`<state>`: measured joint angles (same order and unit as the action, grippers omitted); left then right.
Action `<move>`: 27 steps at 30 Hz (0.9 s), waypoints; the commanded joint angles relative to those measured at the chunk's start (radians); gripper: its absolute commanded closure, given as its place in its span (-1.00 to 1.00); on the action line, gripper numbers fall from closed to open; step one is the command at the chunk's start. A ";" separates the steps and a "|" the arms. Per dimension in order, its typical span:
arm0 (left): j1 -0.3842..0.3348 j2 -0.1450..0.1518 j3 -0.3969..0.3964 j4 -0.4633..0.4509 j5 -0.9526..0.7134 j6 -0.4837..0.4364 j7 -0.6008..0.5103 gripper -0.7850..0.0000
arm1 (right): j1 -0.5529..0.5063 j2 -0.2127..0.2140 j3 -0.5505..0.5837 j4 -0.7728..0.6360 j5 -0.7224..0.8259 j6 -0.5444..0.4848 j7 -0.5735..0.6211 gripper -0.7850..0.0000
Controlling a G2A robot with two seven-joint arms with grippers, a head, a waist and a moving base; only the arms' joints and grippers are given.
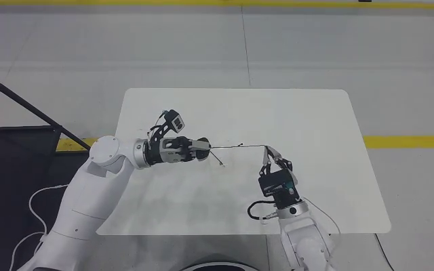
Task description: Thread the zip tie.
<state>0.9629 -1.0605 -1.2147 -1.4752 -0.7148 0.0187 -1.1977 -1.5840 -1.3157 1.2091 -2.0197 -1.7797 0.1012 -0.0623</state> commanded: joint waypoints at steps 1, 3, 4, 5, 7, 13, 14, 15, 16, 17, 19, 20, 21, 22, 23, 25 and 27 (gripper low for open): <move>0.000 0.000 0.000 0.002 0.000 -0.001 -0.002 1.00 | -0.002 0.000 0.002 0.000 0.006 0.001 -0.003 1.00; 0.000 0.000 -0.001 0.004 -0.002 -0.002 -0.006 1.00 | -0.003 -0.001 0.004 0.000 0.009 0.005 -0.006 1.00; 0.000 0.000 0.000 0.005 -0.002 -0.003 -0.007 1.00 | -0.003 -0.001 0.004 0.001 0.009 0.005 -0.007 1.00; 0.000 0.000 0.000 0.007 -0.003 -0.002 -0.009 1.00 | -0.003 -0.001 0.004 0.001 0.010 0.003 -0.008 1.00; -0.001 0.000 0.000 0.008 -0.004 -0.002 -0.011 1.00 | -0.003 -0.002 0.005 0.002 0.010 0.001 -0.008 1.00; -0.003 -0.001 0.000 0.012 -0.007 -0.003 -0.013 1.00 | 0.003 0.000 0.000 0.003 -0.018 -0.031 -0.013 1.00; -0.003 -0.001 0.001 0.012 -0.008 -0.003 -0.013 1.00 | 0.003 0.000 -0.002 0.003 -0.027 -0.037 -0.012 1.00; -0.004 -0.001 0.001 0.012 -0.008 -0.003 -0.012 1.00 | 0.004 0.000 -0.005 0.003 -0.035 -0.044 -0.011 1.00; -0.004 -0.001 0.001 0.013 -0.006 -0.003 -0.010 1.00 | 0.005 0.000 -0.008 0.003 -0.040 -0.050 -0.008 1.00; -0.005 -0.001 0.001 0.012 -0.006 -0.003 -0.009 0.60 | 0.007 0.000 -0.010 0.003 -0.044 -0.054 -0.005 1.00; -0.005 -0.001 0.001 0.012 -0.007 -0.001 -0.005 -0.21 | 0.012 0.000 -0.015 0.003 -0.051 -0.061 0.001 1.00; -0.005 -0.001 0.001 0.012 -0.007 0.000 -0.003 -0.66 | 0.013 0.000 -0.017 0.004 -0.054 -0.063 0.005 1.00; -0.006 -0.001 -0.001 0.013 -0.005 0.001 -0.001 -1.00 | 0.014 0.000 -0.018 0.004 -0.055 -0.066 0.009 1.00; -0.006 -0.001 -0.003 0.013 -0.004 0.001 0.003 -1.00 | 0.015 0.000 -0.018 0.004 -0.056 -0.069 0.014 1.00; -0.006 0.000 -0.007 0.013 -0.004 0.001 0.005 -1.00 | 0.015 0.000 -0.018 0.003 -0.056 -0.075 0.020 1.00; -0.002 0.002 -0.020 0.012 -0.008 -0.003 0.007 -1.00 | 0.014 0.001 -0.018 -0.001 -0.059 -0.089 0.032 1.00; 0.007 0.005 -0.041 0.012 -0.021 -0.015 0.003 -1.00 | 0.013 0.001 -0.019 -0.005 -0.063 -0.103 0.054 1.00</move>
<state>0.9642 -1.0574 -1.2434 -1.4634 -0.7273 0.0106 -1.1919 -1.5703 -1.3148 1.1908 -2.0229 -1.8407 0.0051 -0.0204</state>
